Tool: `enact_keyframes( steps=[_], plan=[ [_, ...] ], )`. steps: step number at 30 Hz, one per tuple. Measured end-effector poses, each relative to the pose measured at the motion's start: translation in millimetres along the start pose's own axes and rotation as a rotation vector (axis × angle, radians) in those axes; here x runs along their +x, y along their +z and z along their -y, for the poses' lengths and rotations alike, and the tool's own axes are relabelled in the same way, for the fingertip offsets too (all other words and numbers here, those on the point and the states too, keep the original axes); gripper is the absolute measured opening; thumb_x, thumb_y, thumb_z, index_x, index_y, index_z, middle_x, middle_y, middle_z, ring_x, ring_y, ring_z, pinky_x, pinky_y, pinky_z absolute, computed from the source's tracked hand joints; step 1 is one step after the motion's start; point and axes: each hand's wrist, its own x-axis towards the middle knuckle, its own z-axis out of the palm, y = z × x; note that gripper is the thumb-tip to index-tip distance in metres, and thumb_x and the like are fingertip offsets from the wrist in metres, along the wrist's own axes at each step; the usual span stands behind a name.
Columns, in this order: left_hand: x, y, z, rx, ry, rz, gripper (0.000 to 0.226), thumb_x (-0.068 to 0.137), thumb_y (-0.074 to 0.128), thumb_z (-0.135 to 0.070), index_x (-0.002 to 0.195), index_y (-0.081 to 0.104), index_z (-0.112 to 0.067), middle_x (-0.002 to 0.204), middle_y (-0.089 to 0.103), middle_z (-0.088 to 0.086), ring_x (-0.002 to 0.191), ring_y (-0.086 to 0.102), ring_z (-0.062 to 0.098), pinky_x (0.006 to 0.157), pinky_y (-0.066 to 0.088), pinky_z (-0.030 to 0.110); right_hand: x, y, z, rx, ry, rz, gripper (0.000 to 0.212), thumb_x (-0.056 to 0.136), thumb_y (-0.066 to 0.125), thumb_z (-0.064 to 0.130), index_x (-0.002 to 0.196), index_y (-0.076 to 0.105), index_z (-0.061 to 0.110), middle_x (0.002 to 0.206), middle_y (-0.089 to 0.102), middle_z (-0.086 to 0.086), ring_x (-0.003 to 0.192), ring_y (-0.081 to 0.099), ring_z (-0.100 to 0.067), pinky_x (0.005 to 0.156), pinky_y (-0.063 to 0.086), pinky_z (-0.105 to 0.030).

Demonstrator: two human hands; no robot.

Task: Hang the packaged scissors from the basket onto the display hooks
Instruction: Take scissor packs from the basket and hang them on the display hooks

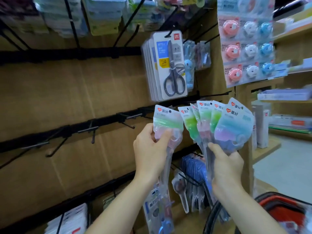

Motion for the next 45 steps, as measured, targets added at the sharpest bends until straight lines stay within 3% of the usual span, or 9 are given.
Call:
enact_keyframes(
  steps=[4,8,18,24,32,36,40,43,45],
  plan=[
    [7,8,10,0.102,-0.240,-0.015,0.021,0.083,0.068,-0.031,0.083,0.073,-0.011,0.081,0.075,0.000,0.086,0.072,0.031,0.076,0.059,0.049,0,-3,-1,-0.031,-0.007,-0.038,0.015,0.091,0.073,0.014,0.097,0.060,0.010,0.090,0.064,-0.006,0.076,0.059,-0.018,0.061,0.043,-0.029],
    [2,17,20,0.077,-0.359,-0.023,0.017,0.093,0.065,-0.023,0.078,0.073,-0.022,0.079,0.077,-0.007,0.083,0.073,0.022,0.086,0.059,0.052,2,-7,-9,-0.042,0.029,-0.046,0.016,0.088,0.074,0.013,0.090,0.059,0.012,0.094,0.069,-0.013,0.083,0.066,-0.030,0.067,0.051,-0.033],
    [17,25,14,-0.172,-0.266,-0.076,0.012,0.102,0.065,-0.029,0.093,0.072,-0.032,0.095,0.080,-0.007,0.091,0.077,0.017,0.091,0.061,0.050,1,-11,-13,-0.024,0.038,-0.017,0.014,0.089,0.073,0.010,0.090,0.060,0.014,0.092,0.068,-0.007,0.085,0.066,-0.025,0.067,0.050,-0.032],
    [32,32,20,-0.214,-0.300,-0.117,0.017,0.106,0.058,-0.025,0.098,0.070,-0.032,0.103,0.079,-0.004,0.093,0.077,0.016,0.091,0.062,0.047,1,-10,-19,-0.039,0.062,0.026,0.017,0.088,0.075,0.015,0.100,0.063,0.012,0.101,0.069,-0.018,0.094,0.070,-0.034,0.085,0.058,-0.051],
    [28,37,40,-0.059,-0.232,-0.227,0.029,0.097,0.064,-0.041,0.072,0.070,-0.053,0.083,0.077,-0.019,0.085,0.076,0.014,0.081,0.063,0.053,2,-11,-24,-0.071,0.045,0.088,0.011,0.091,0.074,0.014,0.093,0.063,0.013,0.098,0.072,-0.016,0.096,0.071,-0.037,0.087,0.058,-0.050],
    [36,33,50,-0.012,-0.253,-0.224,0.036,0.100,0.066,-0.037,0.070,0.070,-0.057,0.083,0.076,-0.019,0.086,0.076,0.014,0.083,0.063,0.051,4,-13,-31,-0.064,0.038,0.094,0.013,0.091,0.074,0.012,0.092,0.061,0.015,0.098,0.070,-0.012,0.097,0.070,-0.032,0.076,0.056,-0.038],
    [45,28,50,-0.007,-0.400,-0.206,0.004,0.100,0.066,-0.039,0.101,0.069,-0.037,0.104,0.076,-0.011,0.091,0.074,0.011,0.088,0.062,0.046,7,-13,-39,-0.092,0.048,0.151,0.021,0.090,0.077,0.016,0.103,0.063,0.008,0.106,0.070,-0.020,0.093,0.072,-0.029,0.079,0.059,-0.041],
    [22,28,49,0.051,-0.375,-0.289,0.049,0.094,0.072,-0.039,0.136,0.049,-0.029,0.132,0.056,-0.008,0.118,0.056,0.011,0.102,0.050,0.039,8,-11,-47,-0.104,0.065,0.185,0.027,0.090,0.079,0.019,0.105,0.062,0.005,0.102,0.073,-0.017,0.090,0.074,-0.024,0.087,0.062,-0.048],
    [-2,29,44,0.002,-0.272,-0.359,0.052,0.092,0.074,-0.035,0.134,0.045,-0.030,0.130,0.047,-0.009,0.118,0.049,0.010,0.098,0.044,0.032,8,-11,-52,-0.109,0.058,0.187,0.027,0.089,0.080,0.020,0.104,0.063,0.004,0.099,0.075,-0.014,0.089,0.075,-0.023,0.086,0.062,-0.049]
  ],
)
